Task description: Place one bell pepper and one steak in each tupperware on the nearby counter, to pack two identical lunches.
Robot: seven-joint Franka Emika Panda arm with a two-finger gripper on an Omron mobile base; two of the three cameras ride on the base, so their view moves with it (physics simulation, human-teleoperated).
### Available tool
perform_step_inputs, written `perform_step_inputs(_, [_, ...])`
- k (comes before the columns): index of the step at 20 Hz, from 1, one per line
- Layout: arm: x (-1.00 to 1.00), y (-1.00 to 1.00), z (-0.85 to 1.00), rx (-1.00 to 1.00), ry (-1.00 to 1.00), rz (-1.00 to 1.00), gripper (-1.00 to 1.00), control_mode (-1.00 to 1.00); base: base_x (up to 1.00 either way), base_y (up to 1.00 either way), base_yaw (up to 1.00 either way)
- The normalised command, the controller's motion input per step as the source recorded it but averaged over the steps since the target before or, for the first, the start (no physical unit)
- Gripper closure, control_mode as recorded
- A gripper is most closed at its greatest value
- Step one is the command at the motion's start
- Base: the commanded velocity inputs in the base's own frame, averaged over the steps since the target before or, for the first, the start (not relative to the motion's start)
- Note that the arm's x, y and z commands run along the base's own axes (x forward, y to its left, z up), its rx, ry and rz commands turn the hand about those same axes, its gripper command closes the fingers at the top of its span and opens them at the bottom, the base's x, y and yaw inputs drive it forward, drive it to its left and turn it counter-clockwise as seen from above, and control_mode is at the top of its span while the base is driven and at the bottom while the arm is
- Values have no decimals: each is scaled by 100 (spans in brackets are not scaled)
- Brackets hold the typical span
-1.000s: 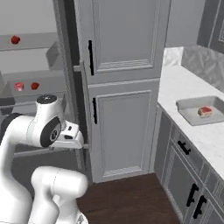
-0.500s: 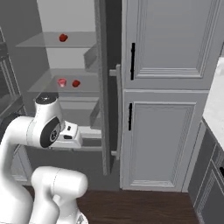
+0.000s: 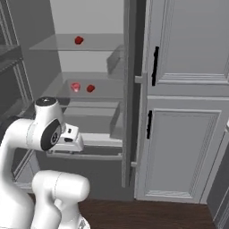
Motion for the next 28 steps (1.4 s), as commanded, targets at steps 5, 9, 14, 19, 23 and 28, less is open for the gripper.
perform_step_inputs(5, [0, 0, 0, 0, 0, 0, -100, 100, 97, 13, 0])
perform_step_inputs(9, [0, 0, 0, 0, 0, 0, -100, 100, 76, 18, 2])
perform_step_inputs(14, [0, 0, 0, 0, 0, 0, -100, 100, 23, 14, 6])
perform_step_inputs(19, [-4, 1, 7, -4, -11, 1, -100, -100, 0, 0, 0])
perform_step_inputs(23, [-11, 14, 49, -26, -57, 10, -100, -100, 0, 0, 0])
perform_step_inputs(28, [5, 10, 89, -2, -63, 13, -100, -100, 0, 0, 0])
